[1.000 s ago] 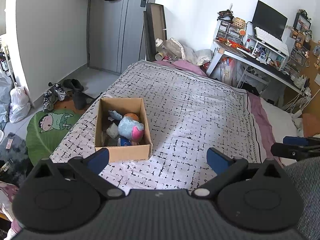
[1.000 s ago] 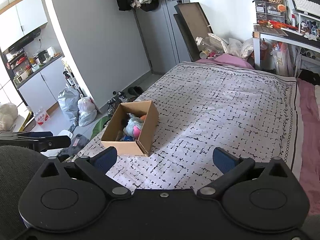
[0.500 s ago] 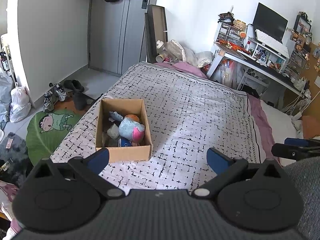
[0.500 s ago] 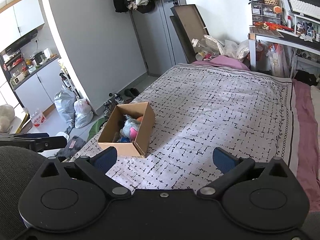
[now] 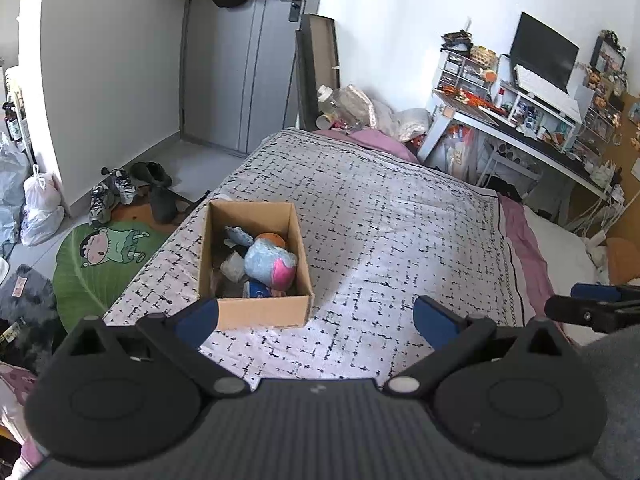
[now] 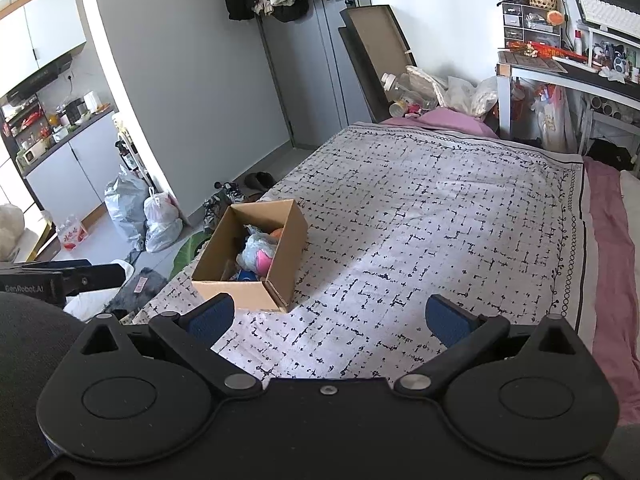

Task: Organize soft objects

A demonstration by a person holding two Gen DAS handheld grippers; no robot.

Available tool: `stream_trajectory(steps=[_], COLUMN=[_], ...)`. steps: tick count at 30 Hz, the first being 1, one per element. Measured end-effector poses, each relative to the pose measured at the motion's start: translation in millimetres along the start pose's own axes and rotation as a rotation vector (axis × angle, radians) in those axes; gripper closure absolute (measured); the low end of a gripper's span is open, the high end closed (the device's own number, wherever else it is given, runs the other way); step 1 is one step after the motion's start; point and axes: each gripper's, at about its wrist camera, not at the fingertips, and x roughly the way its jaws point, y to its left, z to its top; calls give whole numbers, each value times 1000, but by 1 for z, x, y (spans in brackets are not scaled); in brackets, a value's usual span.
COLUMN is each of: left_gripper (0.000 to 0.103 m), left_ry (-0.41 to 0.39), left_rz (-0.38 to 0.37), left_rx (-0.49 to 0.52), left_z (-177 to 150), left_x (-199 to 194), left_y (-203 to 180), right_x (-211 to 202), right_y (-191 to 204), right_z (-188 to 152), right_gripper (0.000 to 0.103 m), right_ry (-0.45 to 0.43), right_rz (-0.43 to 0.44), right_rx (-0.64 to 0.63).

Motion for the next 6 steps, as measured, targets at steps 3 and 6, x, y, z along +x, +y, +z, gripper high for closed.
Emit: stream_trajectory(steps=[3,6], left_gripper=[0,0], left_ry=[1,1], left_rz=[16,24], left_rx=[-7,-10], left_z=[2,4], left_x=[3,8], left_y=[7,15], right_x=[6,14], right_y=[1,1], right_z=[1,1], right_gripper=[0,0], right_ry=[7,17], right_rz=[-5,-6], right_rx=[-1,1])
